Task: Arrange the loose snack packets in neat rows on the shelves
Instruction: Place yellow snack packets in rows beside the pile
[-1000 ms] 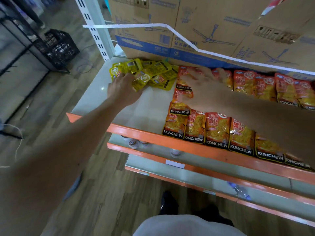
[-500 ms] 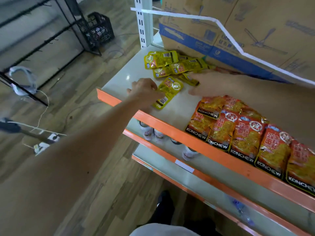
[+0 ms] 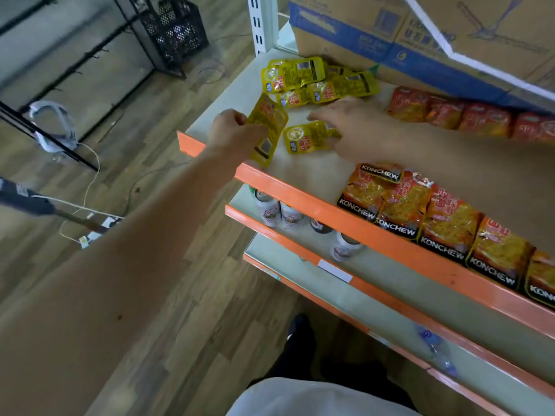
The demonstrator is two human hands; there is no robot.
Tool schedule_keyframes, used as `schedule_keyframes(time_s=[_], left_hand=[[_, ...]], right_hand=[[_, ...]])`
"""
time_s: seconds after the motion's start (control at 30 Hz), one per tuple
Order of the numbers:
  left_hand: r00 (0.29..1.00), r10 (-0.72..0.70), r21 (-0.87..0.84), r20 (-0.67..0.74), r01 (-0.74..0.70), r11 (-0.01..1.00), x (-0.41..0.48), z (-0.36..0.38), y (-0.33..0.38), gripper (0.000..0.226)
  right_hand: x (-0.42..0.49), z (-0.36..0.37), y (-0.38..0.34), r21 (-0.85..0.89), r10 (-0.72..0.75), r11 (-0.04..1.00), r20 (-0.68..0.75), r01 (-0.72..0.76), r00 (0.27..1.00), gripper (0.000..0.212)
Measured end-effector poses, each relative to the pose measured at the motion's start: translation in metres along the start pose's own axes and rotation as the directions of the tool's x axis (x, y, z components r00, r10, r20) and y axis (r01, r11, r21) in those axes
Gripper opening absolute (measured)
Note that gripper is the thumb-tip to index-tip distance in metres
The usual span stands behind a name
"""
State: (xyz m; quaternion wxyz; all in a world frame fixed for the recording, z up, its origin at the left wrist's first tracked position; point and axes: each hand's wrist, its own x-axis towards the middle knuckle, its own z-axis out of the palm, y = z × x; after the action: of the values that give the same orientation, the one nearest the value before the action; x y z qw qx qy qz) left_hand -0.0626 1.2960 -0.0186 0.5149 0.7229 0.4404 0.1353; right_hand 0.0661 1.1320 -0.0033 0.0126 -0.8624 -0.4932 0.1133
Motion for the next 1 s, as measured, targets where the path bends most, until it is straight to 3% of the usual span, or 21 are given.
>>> schedule_keyframes(time_s=[0.13,0.2,0.37,0.47,0.53,0.6,0.7,0.8,0.93,1.0], left_hand=[[0.976,-0.100,-0.191,0.192,0.137,0.972,-0.010,-0.003,-0.003,0.037],[0.950,-0.126,-0.230,0.285,0.196,0.953,-0.017,-0.005,-0.004,0.026],[0.942,-0.130,-0.298,0.309,0.226,0.927,-0.029,-0.010,-0.008,0.036],[0.943,-0.148,-0.344,0.299,0.251,0.905,-0.032,-0.014,-0.010,0.028],[0.947,-0.183,-0.384,0.263,0.277,0.881,-0.032,-0.018,-0.011,0.009],[0.956,-0.191,-0.399,0.223,0.268,0.877,-0.031,-0.022,-0.012,0.005],[0.970,-0.179,-0.420,0.163,0.233,0.877,-0.031,-0.025,-0.011,0.015],[0.985,-0.089,-0.464,0.150,0.149,0.873,-0.042,-0.025,-0.001,0.008],[0.994,0.024,-0.557,0.108,0.041,0.830,-0.081,-0.022,0.023,0.021],[0.993,0.072,-0.595,0.099,0.001,0.804,-0.110,-0.019,0.039,0.016]], right_hand=[[0.004,0.005,0.001,-0.118,0.052,0.992,0.060,-0.044,0.997,0.066],[0.009,0.008,-0.001,-0.104,0.080,0.992,0.048,-0.075,0.996,0.070],[0.027,0.011,-0.003,-0.089,0.235,0.970,0.142,-0.224,0.962,0.069],[0.029,0.009,0.000,0.083,0.248,0.964,0.068,-0.253,0.966,0.069],[0.027,0.008,0.001,0.272,0.205,0.944,-0.044,-0.185,0.978,0.047],[0.022,0.006,-0.002,0.429,0.201,0.895,-0.145,-0.121,0.969,0.034],[0.012,-0.003,-0.011,0.634,0.281,0.769,-0.220,-0.082,0.934,0.030],[-0.012,-0.017,-0.016,0.843,0.358,0.539,-0.225,-0.004,0.906,0.018],[-0.066,-0.034,-0.018,0.943,0.301,0.319,-0.192,0.091,0.934,0.011],[-0.097,-0.043,-0.015,0.970,0.277,0.213,-0.176,0.118,0.945,0.007]])
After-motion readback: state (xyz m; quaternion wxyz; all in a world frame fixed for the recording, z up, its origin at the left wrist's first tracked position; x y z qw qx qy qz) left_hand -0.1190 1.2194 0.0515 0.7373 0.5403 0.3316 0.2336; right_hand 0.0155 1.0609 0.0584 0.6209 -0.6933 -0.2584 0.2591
